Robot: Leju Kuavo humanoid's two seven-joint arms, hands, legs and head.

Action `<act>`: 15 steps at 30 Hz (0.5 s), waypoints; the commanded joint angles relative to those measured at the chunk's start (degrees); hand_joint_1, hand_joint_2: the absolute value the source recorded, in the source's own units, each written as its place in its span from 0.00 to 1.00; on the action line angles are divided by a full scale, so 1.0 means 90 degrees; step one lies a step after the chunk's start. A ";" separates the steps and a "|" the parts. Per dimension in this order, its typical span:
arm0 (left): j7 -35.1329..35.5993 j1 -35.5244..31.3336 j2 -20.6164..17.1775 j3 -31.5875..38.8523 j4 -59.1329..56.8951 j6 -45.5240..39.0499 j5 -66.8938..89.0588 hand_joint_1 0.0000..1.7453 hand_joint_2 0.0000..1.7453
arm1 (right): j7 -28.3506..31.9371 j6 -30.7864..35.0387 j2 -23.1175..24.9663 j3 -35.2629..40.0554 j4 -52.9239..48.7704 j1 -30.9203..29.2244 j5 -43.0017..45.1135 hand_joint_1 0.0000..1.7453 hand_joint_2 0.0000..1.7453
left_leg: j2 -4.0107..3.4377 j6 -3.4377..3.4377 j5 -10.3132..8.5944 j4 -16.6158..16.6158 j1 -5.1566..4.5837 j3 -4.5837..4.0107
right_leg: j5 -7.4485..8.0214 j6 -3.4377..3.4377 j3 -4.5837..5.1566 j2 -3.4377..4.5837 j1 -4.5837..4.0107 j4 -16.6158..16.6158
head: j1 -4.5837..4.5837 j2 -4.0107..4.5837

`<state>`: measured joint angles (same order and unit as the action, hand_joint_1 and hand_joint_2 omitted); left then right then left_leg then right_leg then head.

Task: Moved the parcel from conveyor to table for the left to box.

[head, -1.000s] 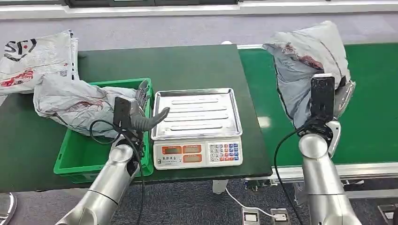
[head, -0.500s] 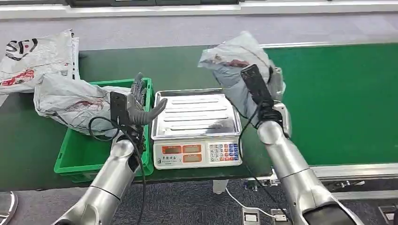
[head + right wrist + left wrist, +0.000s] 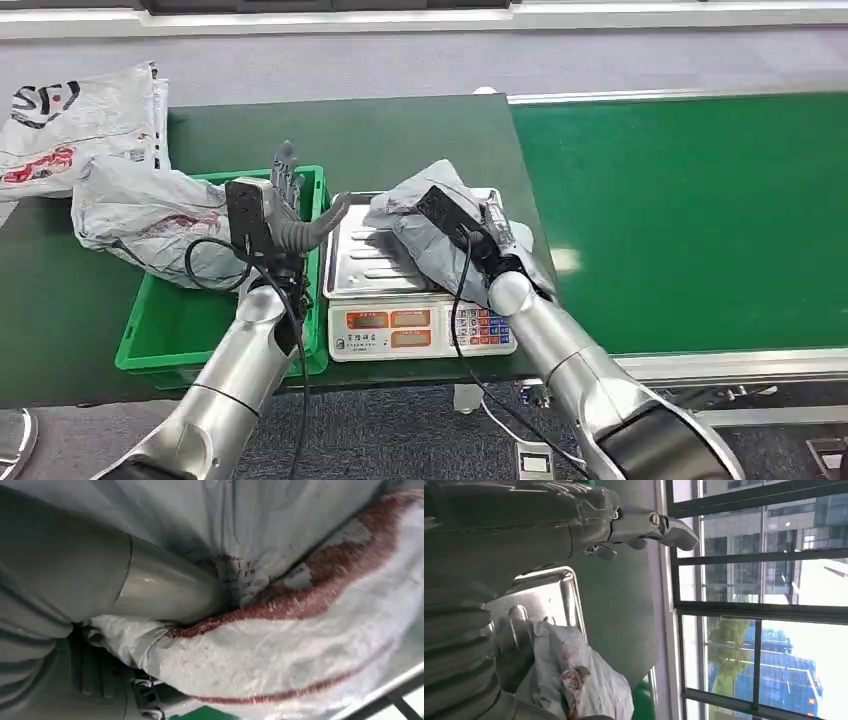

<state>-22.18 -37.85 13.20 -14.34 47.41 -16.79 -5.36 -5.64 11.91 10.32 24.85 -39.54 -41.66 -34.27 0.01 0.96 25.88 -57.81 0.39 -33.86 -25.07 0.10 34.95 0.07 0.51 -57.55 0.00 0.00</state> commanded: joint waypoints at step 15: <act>-0.0109 -0.0205 -0.0044 -0.0526 -0.0339 0.0166 -0.0281 0.00 1.00 | 0.1588 -0.0004 0.0434 0.0837 0.1079 -0.0355 0.0047 1.00 1.00 | -0.0009 -0.0001 0.0000 0.0004 0.0004 0.0011 | 0.0002 -0.0004 -0.0006 0.0006 -0.0011 0.0006 | 0.0000 0.0000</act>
<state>-23.04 -37.94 14.01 -16.02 47.41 -15.52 -7.69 7.52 11.52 14.27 27.82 -33.55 -42.99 -34.18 -0.08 0.98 25.88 -57.81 0.41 -33.85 -25.04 0.05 34.99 0.14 0.43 -57.56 0.00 0.00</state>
